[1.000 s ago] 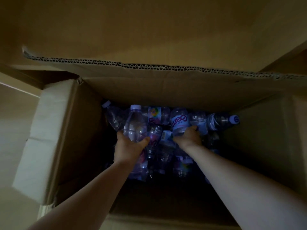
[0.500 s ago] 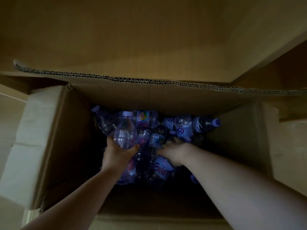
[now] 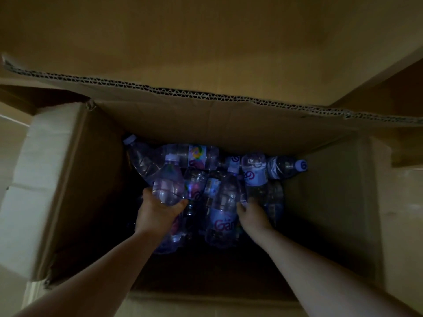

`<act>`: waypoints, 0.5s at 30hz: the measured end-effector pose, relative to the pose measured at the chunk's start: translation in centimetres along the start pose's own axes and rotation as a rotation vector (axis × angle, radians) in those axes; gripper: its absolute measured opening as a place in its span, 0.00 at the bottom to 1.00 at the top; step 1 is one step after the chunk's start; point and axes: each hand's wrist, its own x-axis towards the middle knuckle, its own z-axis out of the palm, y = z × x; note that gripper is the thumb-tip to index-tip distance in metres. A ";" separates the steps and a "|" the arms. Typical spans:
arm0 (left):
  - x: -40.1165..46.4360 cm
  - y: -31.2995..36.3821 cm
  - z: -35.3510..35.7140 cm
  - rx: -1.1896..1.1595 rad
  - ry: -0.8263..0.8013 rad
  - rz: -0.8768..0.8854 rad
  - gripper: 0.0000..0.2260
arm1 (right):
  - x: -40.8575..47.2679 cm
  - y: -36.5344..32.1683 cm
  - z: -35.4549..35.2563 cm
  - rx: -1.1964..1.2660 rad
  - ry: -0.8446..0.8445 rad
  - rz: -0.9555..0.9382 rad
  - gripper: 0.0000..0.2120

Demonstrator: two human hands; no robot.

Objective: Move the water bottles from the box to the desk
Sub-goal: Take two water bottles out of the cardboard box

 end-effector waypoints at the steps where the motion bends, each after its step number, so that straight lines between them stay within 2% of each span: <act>1: 0.0 0.0 0.1 0.007 -0.004 0.001 0.36 | 0.1 -0.1 0.4 0.078 -0.070 0.069 0.17; 4: 0.2 -0.2 0.4 0.020 -0.005 0.001 0.34 | -0.2 -1.1 2.5 0.205 -0.060 0.111 0.25; 7: 0.4 -0.2 1.0 0.001 0.000 0.002 0.31 | -0.4 -2.6 4.9 0.133 0.025 0.256 0.47; 8: 0.5 -0.3 1.3 -0.001 -0.001 -0.006 0.32 | -0.4 -2.9 5.2 0.144 0.071 0.308 0.50; 11: 0.5 -0.3 1.8 -0.010 0.008 -0.007 0.33 | 0.5 -2.9 5.6 0.256 0.239 0.284 0.46; 15: 0.1 0.3 1.3 0.005 -0.002 -0.022 0.35 | 0.9 -3.0 5.4 0.462 0.255 0.287 0.41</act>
